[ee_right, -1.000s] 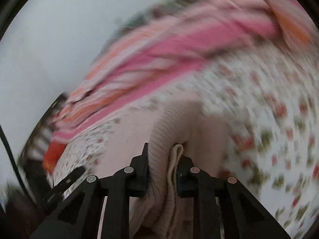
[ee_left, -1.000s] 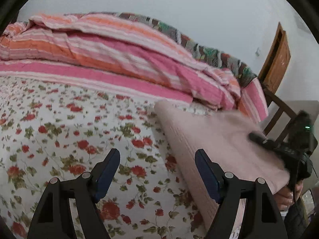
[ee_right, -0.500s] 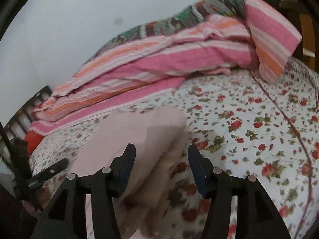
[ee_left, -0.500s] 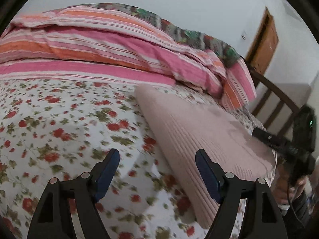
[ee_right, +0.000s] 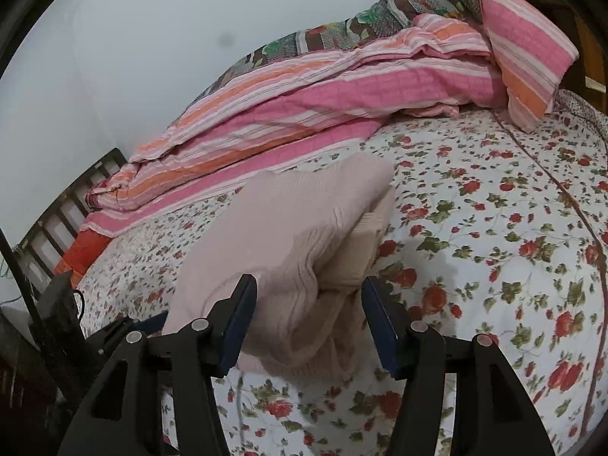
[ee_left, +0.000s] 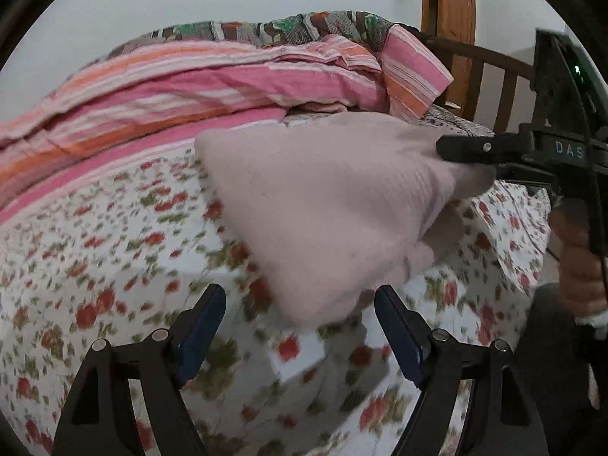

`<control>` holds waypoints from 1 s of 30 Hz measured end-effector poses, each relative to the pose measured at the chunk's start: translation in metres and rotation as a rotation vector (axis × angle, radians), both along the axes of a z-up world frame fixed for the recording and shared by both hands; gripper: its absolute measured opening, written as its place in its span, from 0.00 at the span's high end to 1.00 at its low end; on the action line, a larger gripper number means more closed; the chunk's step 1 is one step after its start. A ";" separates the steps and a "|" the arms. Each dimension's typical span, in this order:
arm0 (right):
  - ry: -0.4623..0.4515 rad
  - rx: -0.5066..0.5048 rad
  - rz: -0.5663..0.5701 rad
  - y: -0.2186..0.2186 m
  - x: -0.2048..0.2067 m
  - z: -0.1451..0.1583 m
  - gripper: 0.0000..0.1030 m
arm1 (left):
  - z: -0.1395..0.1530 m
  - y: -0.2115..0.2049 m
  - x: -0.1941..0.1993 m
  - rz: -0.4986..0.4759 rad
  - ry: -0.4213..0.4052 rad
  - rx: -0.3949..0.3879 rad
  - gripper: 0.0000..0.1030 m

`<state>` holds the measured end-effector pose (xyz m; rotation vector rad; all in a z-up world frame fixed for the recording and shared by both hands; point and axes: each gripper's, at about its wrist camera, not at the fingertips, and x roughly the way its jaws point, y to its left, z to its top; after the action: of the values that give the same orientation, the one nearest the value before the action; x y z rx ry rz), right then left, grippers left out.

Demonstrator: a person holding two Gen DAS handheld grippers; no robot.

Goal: Fold small clothes
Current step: 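Lower the folded garment onto the bed and open the right gripper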

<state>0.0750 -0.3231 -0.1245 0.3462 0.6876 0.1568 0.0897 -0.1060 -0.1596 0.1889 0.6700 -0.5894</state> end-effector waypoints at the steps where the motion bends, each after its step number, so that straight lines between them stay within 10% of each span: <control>1: 0.010 -0.004 0.004 0.002 0.003 -0.001 0.44 | 0.001 -0.005 0.002 0.005 -0.005 0.005 0.23; 4: 0.034 0.007 0.016 0.002 0.007 -0.006 0.47 | 0.003 -0.019 0.004 0.044 -0.024 0.012 0.23; 6: 0.048 0.017 0.029 0.001 0.008 -0.009 0.61 | 0.010 -0.015 0.000 0.067 -0.064 -0.001 0.40; 7: 0.042 0.016 0.044 0.001 0.006 -0.009 0.90 | 0.012 -0.011 -0.001 0.084 -0.076 -0.004 0.59; 11: -0.068 0.043 0.048 -0.016 -0.013 -0.004 0.96 | 0.013 0.019 0.002 0.050 -0.018 -0.083 0.80; 19: -0.003 -0.065 0.023 -0.005 -0.013 -0.019 0.95 | 0.007 0.032 -0.003 0.024 0.070 -0.084 0.73; 23: -0.033 -0.126 -0.004 -0.007 -0.014 -0.004 0.80 | 0.022 0.054 -0.007 0.079 0.048 -0.162 0.44; 30: -0.032 -0.120 0.002 0.002 0.030 -0.001 0.81 | 0.053 0.050 0.034 0.115 0.046 -0.255 0.44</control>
<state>0.1051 -0.3210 -0.1257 0.2278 0.6628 0.1217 0.1233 -0.0556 -0.1068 -0.1012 0.6391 -0.5640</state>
